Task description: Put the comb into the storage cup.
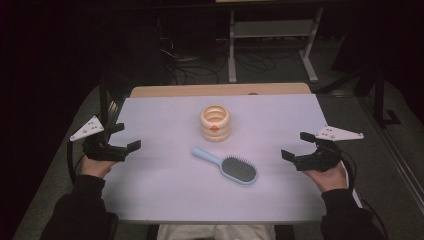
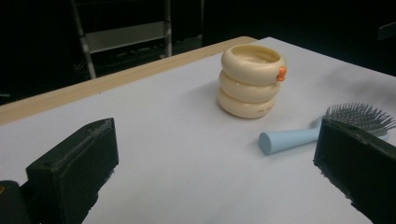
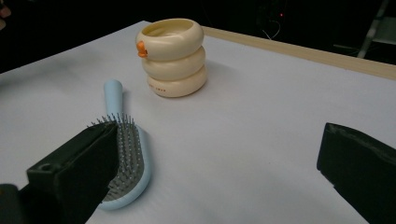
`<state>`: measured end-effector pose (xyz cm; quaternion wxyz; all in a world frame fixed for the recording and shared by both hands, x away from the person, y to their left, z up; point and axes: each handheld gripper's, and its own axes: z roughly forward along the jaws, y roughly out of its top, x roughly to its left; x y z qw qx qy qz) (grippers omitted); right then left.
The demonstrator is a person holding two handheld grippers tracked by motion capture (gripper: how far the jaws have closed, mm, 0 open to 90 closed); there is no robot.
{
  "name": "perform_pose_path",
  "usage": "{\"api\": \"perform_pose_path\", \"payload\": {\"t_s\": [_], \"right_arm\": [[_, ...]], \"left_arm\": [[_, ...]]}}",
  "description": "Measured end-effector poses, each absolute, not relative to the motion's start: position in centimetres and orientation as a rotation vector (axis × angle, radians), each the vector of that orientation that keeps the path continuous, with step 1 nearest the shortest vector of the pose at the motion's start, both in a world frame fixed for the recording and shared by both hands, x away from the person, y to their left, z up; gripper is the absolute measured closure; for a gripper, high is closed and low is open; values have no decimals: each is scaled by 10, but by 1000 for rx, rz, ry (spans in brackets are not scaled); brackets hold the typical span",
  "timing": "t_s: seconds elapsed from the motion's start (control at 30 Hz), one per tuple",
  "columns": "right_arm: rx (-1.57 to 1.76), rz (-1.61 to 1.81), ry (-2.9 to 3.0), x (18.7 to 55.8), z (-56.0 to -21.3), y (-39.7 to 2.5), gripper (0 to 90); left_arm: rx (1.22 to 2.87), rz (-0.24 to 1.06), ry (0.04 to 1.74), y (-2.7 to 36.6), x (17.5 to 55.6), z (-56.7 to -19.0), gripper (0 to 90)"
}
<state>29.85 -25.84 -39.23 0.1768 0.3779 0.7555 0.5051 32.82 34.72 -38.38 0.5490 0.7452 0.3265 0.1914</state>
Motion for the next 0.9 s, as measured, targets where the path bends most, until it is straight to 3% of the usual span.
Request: {"api": "perform_pose_path", "payload": {"t_s": [0.9], "right_arm": [[1056,1433,2168,299,-394,-256,0]], "left_arm": [[1895,394,644,310,350,-357,0]]}}
